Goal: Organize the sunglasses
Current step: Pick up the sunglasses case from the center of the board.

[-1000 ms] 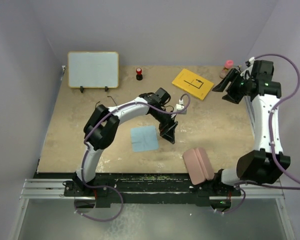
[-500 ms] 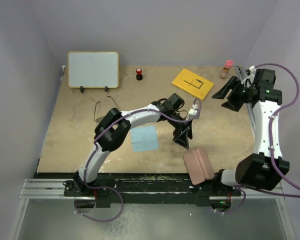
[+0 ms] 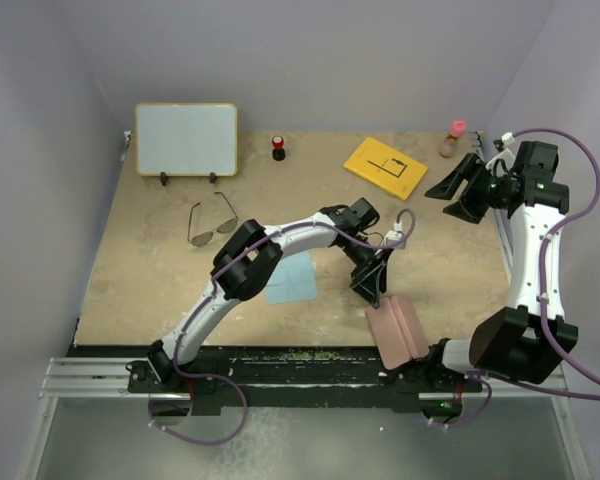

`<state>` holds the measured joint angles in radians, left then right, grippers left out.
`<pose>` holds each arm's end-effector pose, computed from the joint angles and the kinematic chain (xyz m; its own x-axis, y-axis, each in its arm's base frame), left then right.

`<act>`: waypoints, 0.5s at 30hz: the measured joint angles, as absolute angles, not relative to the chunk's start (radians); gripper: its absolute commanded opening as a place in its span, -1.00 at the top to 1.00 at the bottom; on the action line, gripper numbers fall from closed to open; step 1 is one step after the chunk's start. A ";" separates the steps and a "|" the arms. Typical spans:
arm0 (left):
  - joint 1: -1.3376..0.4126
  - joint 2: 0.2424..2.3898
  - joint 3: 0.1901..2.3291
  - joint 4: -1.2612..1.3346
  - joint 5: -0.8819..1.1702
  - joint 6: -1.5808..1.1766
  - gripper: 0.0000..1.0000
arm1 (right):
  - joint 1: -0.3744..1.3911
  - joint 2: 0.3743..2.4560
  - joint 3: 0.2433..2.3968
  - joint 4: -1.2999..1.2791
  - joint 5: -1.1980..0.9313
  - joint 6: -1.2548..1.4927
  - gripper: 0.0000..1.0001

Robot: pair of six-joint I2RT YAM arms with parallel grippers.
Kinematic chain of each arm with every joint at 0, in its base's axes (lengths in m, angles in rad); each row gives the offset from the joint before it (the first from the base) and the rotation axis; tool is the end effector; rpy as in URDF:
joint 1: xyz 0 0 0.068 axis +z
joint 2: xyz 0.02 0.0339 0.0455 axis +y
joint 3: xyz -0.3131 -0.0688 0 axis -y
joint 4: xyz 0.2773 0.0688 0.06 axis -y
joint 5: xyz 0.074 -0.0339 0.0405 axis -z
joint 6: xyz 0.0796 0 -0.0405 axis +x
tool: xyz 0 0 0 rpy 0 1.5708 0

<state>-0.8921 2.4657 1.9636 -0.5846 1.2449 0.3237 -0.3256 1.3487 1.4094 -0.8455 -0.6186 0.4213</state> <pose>0.3070 -0.5008 0.1405 -0.3595 0.6079 -0.7079 0.6754 -0.3540 -0.6469 0.3202 -0.0594 0.3975 -0.6634 0.5756 -0.4781 0.1569 0.7317 0.6633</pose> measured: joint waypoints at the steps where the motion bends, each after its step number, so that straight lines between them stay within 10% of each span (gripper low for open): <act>1: -0.899 2.472 1.969 -0.603 1.250 0.332 -0.96 | -0.326 1.349 1.409 -0.846 -0.624 0.419 -0.41; 12: -0.971 2.494 1.983 -0.753 1.258 0.430 -0.94 | -0.329 1.349 1.409 -0.829 -0.665 0.407 -0.41; 15: -0.979 2.500 1.984 -0.741 1.268 0.411 -0.64 | -0.329 1.349 1.409 -0.825 -0.673 0.406 -0.41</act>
<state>-0.9794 2.5004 1.9842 -0.7410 1.2682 0.4107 -0.3286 1.3491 1.4094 -0.8253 -0.6731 0.4061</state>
